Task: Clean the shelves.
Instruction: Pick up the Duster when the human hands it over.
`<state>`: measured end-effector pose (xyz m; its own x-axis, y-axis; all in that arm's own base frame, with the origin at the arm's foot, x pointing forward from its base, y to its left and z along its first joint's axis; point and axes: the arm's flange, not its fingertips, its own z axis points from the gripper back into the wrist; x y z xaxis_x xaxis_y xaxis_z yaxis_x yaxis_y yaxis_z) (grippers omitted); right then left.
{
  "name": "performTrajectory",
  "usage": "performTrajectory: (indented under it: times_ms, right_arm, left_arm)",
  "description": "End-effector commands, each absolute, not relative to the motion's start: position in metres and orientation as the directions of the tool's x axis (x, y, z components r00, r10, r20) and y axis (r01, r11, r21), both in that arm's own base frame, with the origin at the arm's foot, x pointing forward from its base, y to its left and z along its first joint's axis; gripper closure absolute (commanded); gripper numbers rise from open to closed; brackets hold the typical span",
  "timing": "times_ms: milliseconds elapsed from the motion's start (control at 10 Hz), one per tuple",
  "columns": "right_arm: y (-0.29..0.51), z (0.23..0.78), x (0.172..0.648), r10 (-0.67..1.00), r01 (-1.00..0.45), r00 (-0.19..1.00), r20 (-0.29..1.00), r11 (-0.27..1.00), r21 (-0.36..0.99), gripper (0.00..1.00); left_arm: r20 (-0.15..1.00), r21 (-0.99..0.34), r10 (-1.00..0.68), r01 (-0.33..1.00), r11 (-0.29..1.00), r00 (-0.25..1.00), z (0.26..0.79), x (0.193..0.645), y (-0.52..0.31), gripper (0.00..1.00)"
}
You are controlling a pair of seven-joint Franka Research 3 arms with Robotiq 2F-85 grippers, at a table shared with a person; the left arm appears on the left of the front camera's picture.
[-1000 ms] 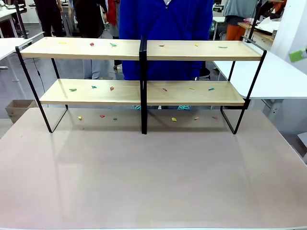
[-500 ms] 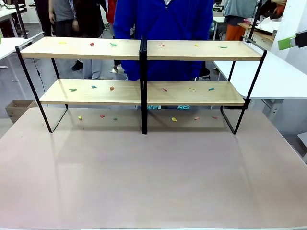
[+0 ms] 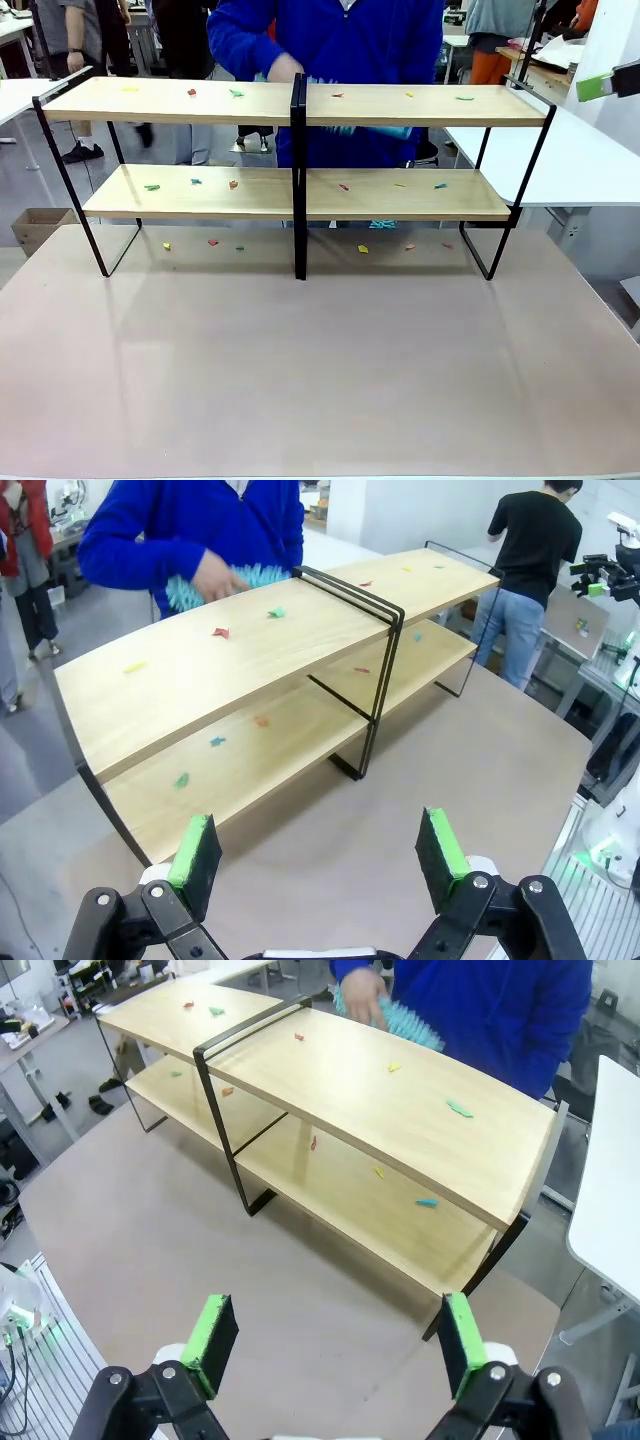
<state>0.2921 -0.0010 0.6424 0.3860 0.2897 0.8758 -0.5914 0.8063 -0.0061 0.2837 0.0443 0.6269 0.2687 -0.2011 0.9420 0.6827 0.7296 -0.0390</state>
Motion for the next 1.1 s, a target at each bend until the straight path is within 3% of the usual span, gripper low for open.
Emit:
performTrajectory:
  times_ms: [0,200,300,400,1000]
  right_arm:
    - [-0.002,0.636,0.296,0.276,-0.609,0.367,0.888,0.793,0.005,0.0]
    - [-0.003,0.634,0.297,0.28,-0.607,0.373,0.885,0.795,0.005,0.0]
    - [-0.001,0.633,0.3,0.236,-0.524,0.416,0.878,0.852,0.019,0.0]
    - [-0.002,0.641,0.294,0.285,-0.595,0.39,0.876,0.804,0.004,0.0]
    - [-0.002,0.641,0.294,0.285,-0.595,0.39,0.876,0.804,0.004,0.0]
  left_arm:
    - [0.945,-0.021,-0.211,0.687,0.726,0.252,0.58,0.263,0.034,0.0]
    - [0.937,-0.018,-0.227,0.683,0.73,0.267,0.576,0.26,0.033,0.0]
    - [0.923,-0.022,-0.231,0.642,0.766,0.308,0.577,0.263,0.034,0.0]
    - [0.94,-0.04,-0.204,0.683,0.73,0.274,0.624,0.286,0.046,0.0]
    - [0.94,-0.04,-0.204,0.683,0.73,0.274,0.624,0.286,0.046,0.0]
